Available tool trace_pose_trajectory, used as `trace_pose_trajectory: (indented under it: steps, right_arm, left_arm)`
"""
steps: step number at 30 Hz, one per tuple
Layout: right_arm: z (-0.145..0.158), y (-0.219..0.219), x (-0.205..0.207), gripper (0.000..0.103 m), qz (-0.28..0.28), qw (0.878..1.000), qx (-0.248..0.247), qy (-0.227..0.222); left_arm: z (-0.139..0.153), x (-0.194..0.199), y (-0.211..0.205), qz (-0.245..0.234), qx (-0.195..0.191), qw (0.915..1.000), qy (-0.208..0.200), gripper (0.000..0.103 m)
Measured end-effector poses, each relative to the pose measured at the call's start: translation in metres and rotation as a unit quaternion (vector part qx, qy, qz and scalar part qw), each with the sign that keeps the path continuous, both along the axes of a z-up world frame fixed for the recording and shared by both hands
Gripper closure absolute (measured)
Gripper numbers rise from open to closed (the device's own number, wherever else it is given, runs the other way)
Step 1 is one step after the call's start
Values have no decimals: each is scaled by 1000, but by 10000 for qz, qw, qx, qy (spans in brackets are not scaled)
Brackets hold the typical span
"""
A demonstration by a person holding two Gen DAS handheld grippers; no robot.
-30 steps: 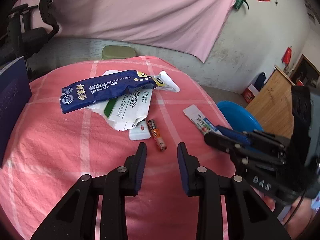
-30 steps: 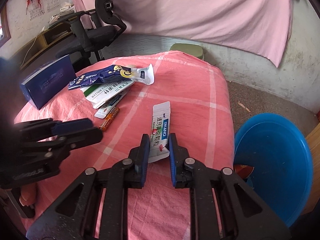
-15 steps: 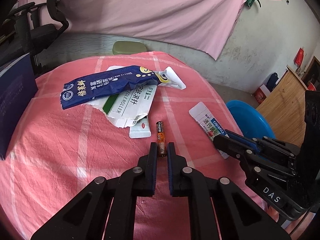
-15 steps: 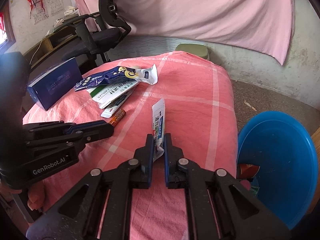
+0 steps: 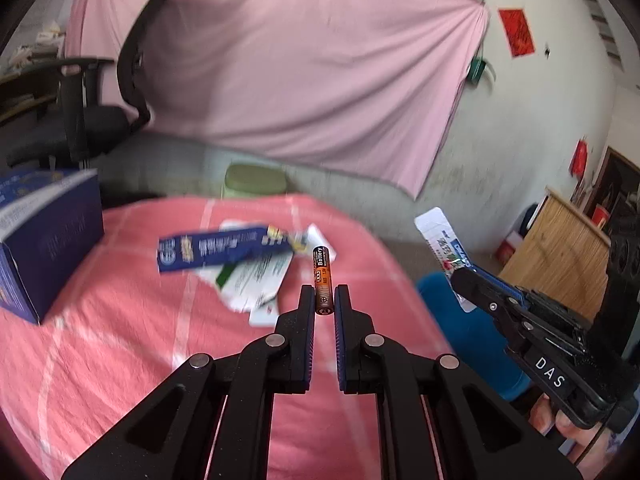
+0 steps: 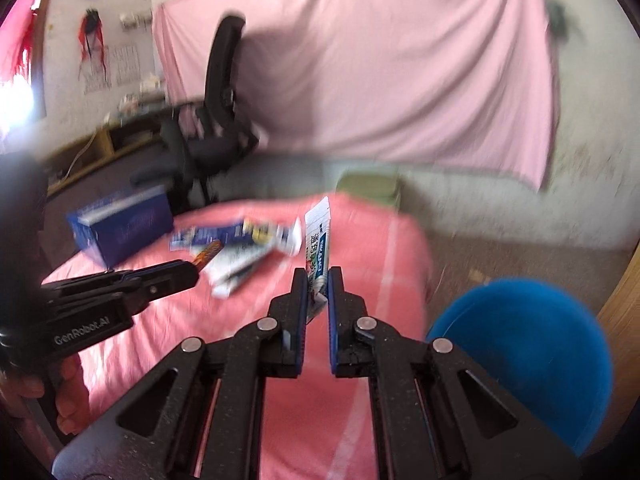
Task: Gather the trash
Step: 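Lift the tube and battery and carry both over the blue basin, then open both grippers to drop the tube and battery into the basin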
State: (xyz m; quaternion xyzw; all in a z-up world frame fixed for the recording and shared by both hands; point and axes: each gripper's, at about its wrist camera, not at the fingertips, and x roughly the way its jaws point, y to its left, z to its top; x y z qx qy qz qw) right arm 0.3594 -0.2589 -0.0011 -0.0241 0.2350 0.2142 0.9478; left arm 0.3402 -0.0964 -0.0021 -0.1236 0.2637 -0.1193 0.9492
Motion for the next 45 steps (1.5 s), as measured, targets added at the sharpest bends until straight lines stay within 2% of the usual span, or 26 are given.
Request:
trace_pose_trajectory:
  steps: [4, 8, 13, 19, 23, 28, 37, 45]
  right_arm:
    - [19, -15, -17, 73, -153, 9966, 360, -723]
    - [34, -30, -34, 73, -382, 9883, 591, -1357]
    - [45, -49, -49, 73, -632, 9785, 796, -1797]
    - [54, -79, -65, 73, -1068, 9669, 967, -2107]
    - [52, -101, -68, 72, -1277, 9655, 1019, -2029]
    - [41, -131, -63, 72, -1608, 9676, 1072, -1623]
    - [9, -166, -41, 72, -2040, 9697, 1256, -486]
    - [-7, -181, -27, 71, -2279, 9661, 1207, 81]
  left_arm:
    - [24, -5, -8, 93, -88, 9983, -575, 96]
    - [47, -10, -20, 97, 19, 9930, -1178, 96]
    - [71, -18, -44, -173, 174, 9839, -1768, 96]
    - [82, -11, -78, -610, 139, 9778, -1998, 96]
    - [82, -5, -103, -908, 101, 9767, -1944, 96]
    - [75, 2, -138, -1248, 148, 9770, -1723, 96]
    - [41, 26, -186, -1724, 102, 9819, -781, 96]
    - [22, 48, -204, -1880, 75, 9821, -21, 96]
